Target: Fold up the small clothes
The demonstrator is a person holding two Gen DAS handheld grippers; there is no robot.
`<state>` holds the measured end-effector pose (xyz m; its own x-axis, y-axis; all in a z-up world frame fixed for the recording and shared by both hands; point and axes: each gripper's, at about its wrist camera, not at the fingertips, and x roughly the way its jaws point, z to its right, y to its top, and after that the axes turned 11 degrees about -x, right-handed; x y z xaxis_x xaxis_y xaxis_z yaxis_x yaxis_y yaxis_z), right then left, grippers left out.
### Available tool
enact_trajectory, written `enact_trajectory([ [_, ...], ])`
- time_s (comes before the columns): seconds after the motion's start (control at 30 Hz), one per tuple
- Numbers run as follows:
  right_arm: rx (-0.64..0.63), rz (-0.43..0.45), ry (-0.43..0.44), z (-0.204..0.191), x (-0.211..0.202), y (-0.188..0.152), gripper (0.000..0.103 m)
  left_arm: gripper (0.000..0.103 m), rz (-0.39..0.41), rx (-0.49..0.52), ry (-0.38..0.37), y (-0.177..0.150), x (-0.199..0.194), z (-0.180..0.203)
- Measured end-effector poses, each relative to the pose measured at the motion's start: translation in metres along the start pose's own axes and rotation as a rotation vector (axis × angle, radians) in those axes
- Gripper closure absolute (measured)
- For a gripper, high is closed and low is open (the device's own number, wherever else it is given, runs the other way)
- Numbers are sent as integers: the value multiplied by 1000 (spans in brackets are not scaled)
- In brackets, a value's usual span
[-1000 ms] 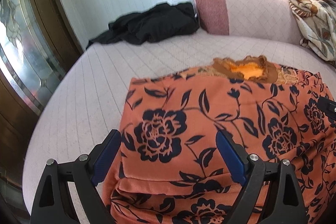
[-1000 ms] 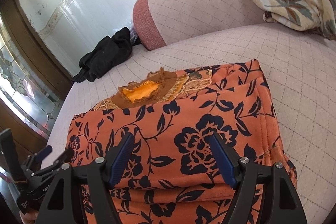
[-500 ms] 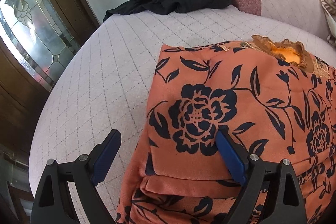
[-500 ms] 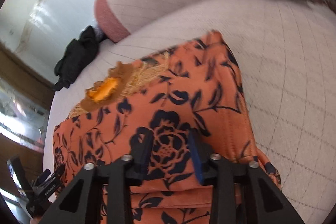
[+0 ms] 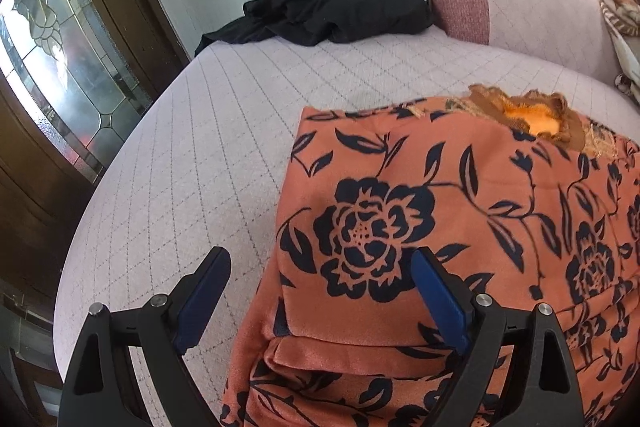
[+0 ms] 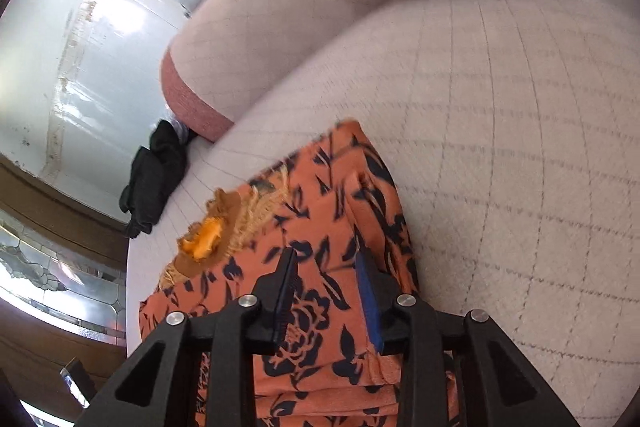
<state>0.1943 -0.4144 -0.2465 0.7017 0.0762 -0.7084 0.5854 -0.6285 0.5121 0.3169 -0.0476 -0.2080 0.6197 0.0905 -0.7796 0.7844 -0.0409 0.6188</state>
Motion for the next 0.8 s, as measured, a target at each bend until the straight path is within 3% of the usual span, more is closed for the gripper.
enact_trajectory([
  [0.07,-32,17,-2,-6,-4,2,67,11,12,3,-12,0,-3,1],
  [0.17,-32,-99,-52,-4,17,-4,67,11,-28,39,6,-4,7,6],
  [0.27,-41,-84,-66,-7,17,-6,69,11,-35,54,14,-6,9,9],
  [0.5,-171,-52,36,-47,15,-15,68,11,2,54,-27,-3,-2,11],
  [0.63,-269,-106,68,-73,26,-33,68,11,-41,101,3,-9,12,19],
  [0.73,-312,-185,40,-79,44,-44,67,11,-43,83,-6,-7,10,17],
  [0.8,-334,-182,29,-81,45,-46,67,11,-35,63,-10,-5,8,14],
])
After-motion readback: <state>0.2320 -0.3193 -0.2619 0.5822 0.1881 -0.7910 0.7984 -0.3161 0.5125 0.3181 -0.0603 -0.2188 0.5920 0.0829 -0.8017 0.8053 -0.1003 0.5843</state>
